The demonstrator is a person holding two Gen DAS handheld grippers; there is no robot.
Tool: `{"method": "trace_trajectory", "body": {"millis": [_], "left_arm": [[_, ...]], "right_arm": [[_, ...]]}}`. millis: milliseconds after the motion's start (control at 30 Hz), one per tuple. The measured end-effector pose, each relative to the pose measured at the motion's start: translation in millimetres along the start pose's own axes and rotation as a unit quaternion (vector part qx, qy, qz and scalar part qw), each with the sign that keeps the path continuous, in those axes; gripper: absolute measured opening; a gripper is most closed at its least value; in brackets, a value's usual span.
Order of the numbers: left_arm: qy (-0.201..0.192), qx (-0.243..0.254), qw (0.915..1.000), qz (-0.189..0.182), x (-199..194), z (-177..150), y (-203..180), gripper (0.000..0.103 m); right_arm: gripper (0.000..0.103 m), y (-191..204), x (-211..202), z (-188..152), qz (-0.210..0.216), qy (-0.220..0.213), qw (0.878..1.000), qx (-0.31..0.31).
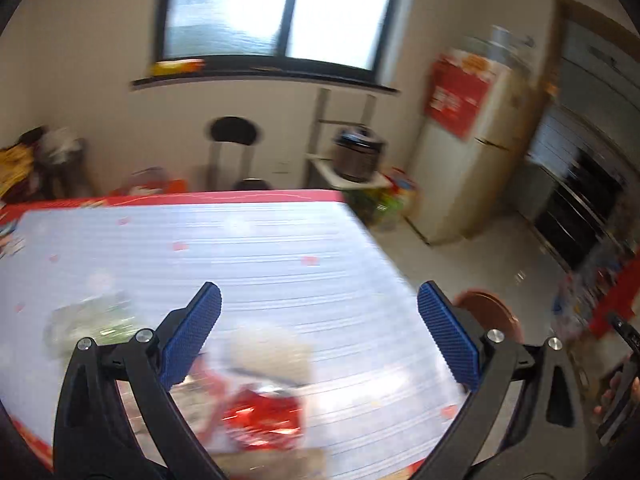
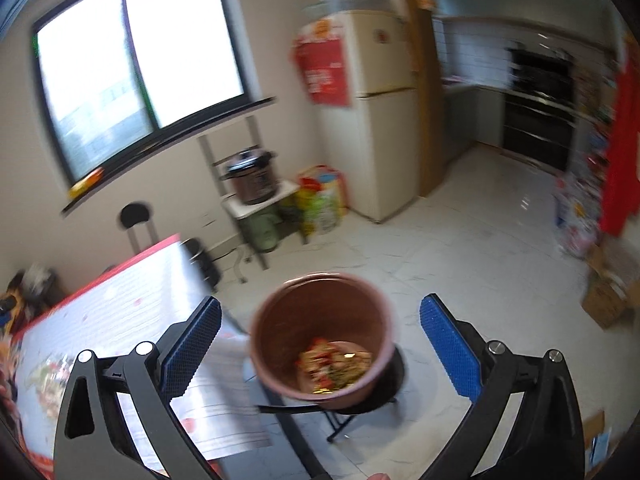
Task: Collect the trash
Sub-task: 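Return both tools to the table above the remaining trash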
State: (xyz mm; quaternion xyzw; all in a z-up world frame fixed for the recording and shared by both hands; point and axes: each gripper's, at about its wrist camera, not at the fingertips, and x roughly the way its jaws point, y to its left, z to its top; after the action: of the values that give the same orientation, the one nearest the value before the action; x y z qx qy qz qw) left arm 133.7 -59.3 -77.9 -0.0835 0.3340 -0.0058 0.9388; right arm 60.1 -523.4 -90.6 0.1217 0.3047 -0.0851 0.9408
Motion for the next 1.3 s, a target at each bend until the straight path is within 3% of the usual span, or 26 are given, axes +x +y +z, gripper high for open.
{"method": "trace_trajectory", "body": {"millis": [233,400,500,733,967,1100,1300], "left_arm": [[-0.028,-0.099,0.9887,0.109,-81,-32,148,0.097],[-0.025,-0.132,0.9795,0.150,-117,-68,225,0.097],[-0.017,-0.145,0.9763,0.160,-124,-87,251,0.097],[0.007,-0.180,0.9725,0.147,-120,-127,297,0.097],[0.030,-0.185,0.9737,0.129,-106,-149,311,0.097],[0.038,-0.192,0.9744,0.110,-98,-152,319,0.097],[0.047,-0.162,0.9855,0.018,-66,-132,301,0.096]], "right_arm": [[0.098,128,15,-23,0.085,0.039,0.993,-0.067],[0.098,225,12,-48,0.141,0.064,0.979,-0.134],[0.098,277,13,-65,0.162,0.085,0.967,-0.175],[0.098,366,31,-125,0.192,0.121,0.936,-0.269],[0.098,385,72,-192,0.197,0.224,0.905,-0.305],[0.098,398,70,-204,0.194,0.220,0.902,-0.315],[0.098,404,71,-203,0.179,0.220,0.913,-0.292]]}}
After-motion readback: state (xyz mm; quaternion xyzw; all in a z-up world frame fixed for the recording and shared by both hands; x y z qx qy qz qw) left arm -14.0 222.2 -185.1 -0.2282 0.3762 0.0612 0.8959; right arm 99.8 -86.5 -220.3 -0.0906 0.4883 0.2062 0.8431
